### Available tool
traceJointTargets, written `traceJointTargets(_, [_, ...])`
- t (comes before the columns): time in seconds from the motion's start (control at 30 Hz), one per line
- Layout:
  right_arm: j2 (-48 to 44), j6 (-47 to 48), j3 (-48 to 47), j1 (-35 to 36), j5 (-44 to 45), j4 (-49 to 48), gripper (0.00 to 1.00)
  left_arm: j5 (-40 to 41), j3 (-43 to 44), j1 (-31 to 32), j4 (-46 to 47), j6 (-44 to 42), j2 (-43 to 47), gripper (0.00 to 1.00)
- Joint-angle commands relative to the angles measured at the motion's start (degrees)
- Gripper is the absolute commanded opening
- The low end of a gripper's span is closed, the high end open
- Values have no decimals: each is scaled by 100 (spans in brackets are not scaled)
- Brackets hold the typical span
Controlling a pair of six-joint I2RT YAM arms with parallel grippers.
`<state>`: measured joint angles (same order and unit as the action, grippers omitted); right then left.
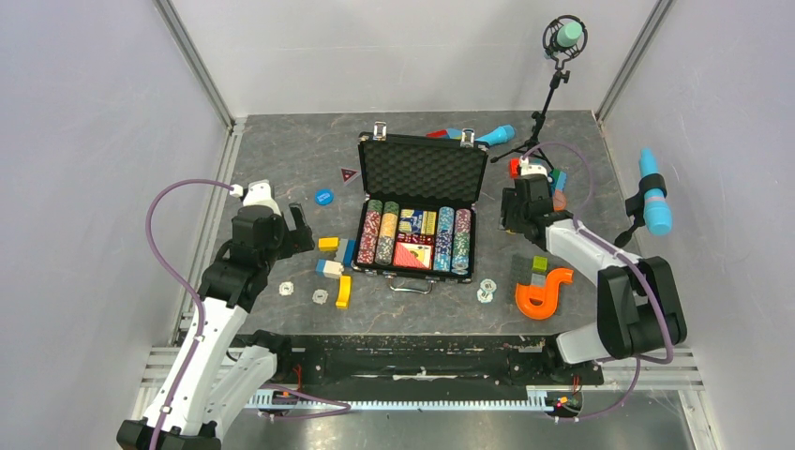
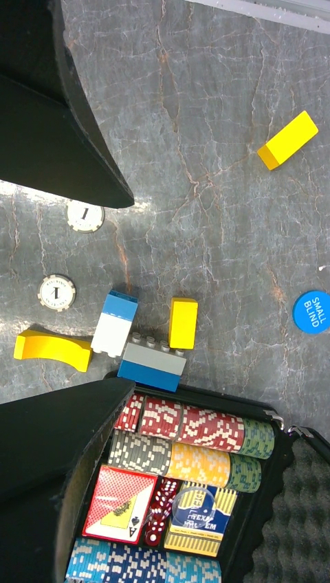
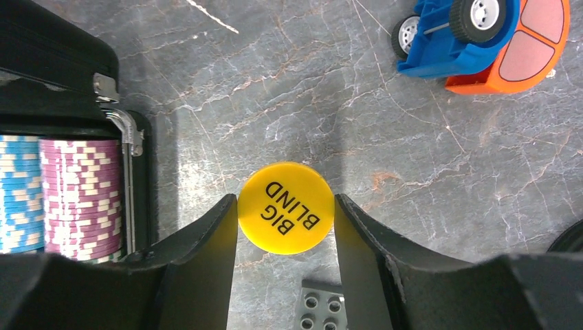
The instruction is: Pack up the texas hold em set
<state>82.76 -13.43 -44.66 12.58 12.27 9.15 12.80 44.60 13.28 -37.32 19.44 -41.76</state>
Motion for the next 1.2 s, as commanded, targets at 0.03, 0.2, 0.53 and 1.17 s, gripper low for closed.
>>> traceJointTargets(0.03, [-382,41,1,85,-162,-16,51,-101,-17,17,183,-125,-4,100])
traceJointTargets(0.2, [-562,-29,-65,350,-200,33,52,-105,-12,17,189,-124,-4,100])
traceJointTargets(0.53, [-417,-203,-452,1348,163,116,52,-99,-10,18,182,-129,7,100])
traceJointTargets(1.17, [1042,-61,-1887,2866,408,-17,52,-111,-13,17,181,-126,21,100])
